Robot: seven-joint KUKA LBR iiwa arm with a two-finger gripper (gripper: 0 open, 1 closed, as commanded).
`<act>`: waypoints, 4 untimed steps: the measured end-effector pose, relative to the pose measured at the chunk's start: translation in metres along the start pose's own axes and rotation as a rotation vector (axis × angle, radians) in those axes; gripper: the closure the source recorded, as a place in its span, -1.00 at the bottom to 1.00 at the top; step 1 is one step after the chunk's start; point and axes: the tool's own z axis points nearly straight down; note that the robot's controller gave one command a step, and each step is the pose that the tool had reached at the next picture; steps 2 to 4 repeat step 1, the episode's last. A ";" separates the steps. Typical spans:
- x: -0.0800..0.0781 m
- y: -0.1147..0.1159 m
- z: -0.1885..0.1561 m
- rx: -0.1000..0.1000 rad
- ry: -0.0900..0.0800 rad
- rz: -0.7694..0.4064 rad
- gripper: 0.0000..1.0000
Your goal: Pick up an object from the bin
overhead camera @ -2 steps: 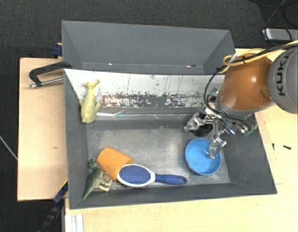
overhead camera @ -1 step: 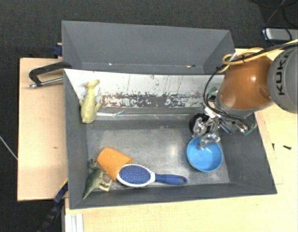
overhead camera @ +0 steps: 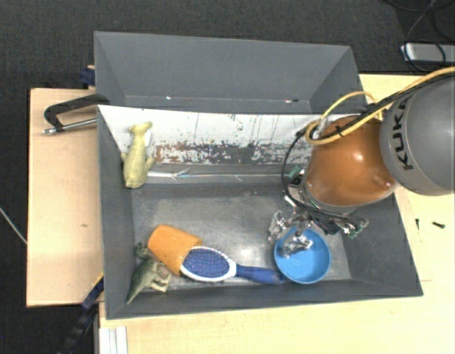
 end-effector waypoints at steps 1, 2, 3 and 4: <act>0.032 -0.030 -0.136 -0.002 0.002 0.030 1.00; 0.032 -0.030 -0.136 -0.002 0.002 0.030 1.00; 0.032 -0.030 -0.136 -0.002 0.002 0.030 1.00; 0.032 -0.030 -0.136 -0.002 0.002 0.030 1.00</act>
Offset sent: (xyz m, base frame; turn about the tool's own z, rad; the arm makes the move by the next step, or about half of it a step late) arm -0.0091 -0.0422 0.1308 0.0248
